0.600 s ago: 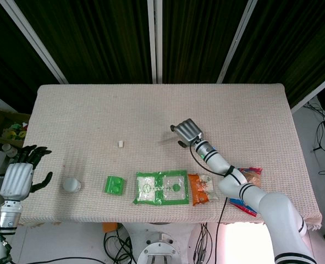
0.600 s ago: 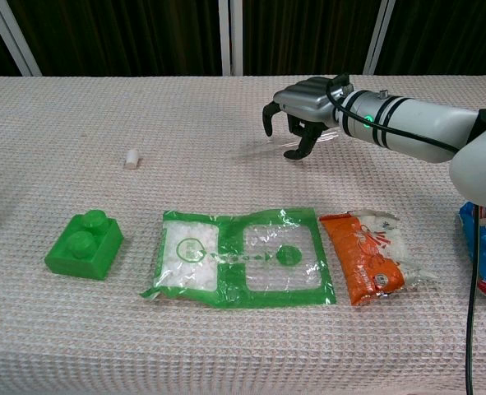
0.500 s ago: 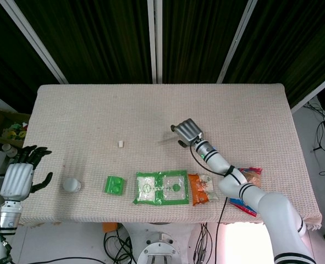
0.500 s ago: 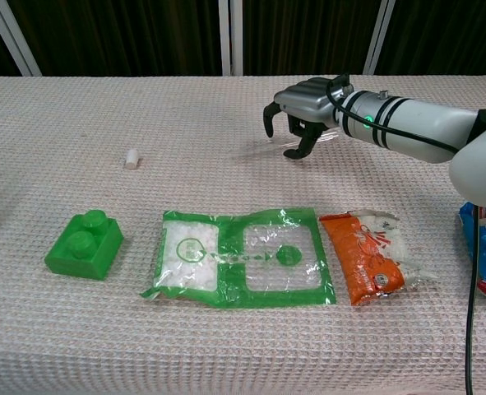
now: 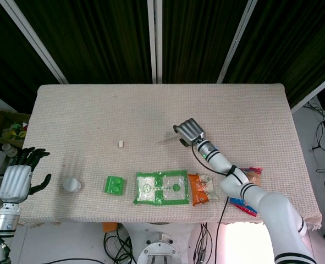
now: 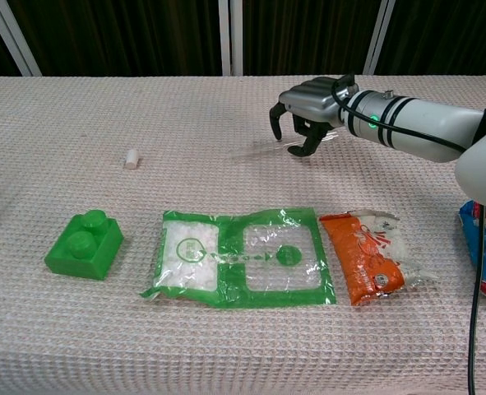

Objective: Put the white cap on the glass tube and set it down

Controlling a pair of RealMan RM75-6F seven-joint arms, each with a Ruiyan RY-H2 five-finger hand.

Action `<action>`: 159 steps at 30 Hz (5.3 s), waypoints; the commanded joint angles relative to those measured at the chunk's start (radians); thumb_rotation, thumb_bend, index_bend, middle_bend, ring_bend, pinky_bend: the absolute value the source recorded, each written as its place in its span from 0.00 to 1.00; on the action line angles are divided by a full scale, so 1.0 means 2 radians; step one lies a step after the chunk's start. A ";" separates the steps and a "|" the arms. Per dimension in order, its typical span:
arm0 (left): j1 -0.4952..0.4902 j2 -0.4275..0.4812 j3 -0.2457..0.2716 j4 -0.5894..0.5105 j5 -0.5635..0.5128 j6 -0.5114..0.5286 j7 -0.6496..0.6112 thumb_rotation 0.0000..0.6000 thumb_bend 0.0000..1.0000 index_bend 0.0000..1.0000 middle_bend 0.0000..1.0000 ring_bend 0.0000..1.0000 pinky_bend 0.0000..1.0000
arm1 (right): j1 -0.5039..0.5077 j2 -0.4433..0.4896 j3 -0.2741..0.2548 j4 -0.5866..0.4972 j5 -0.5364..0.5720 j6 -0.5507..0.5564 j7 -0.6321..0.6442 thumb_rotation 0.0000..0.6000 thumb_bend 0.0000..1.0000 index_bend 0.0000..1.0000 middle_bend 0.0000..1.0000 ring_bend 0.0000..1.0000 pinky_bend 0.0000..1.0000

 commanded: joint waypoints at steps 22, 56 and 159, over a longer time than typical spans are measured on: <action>-0.002 0.006 -0.005 -0.004 -0.002 -0.007 0.001 1.00 0.33 0.25 0.18 0.11 0.11 | -0.008 -0.001 0.001 0.007 -0.005 0.038 0.038 1.00 0.49 0.76 1.00 1.00 1.00; -0.215 -0.078 -0.074 0.104 -0.089 -0.300 -0.047 0.93 0.43 0.31 0.18 0.10 0.11 | -0.110 0.047 0.033 -0.056 -0.009 0.257 0.291 1.00 0.63 0.94 1.00 1.00 1.00; -0.296 -0.212 -0.055 0.174 -0.214 -0.298 0.107 1.00 0.40 0.37 0.11 0.05 0.10 | -0.144 0.087 0.038 -0.116 -0.007 0.252 0.237 1.00 0.63 0.96 1.00 1.00 1.00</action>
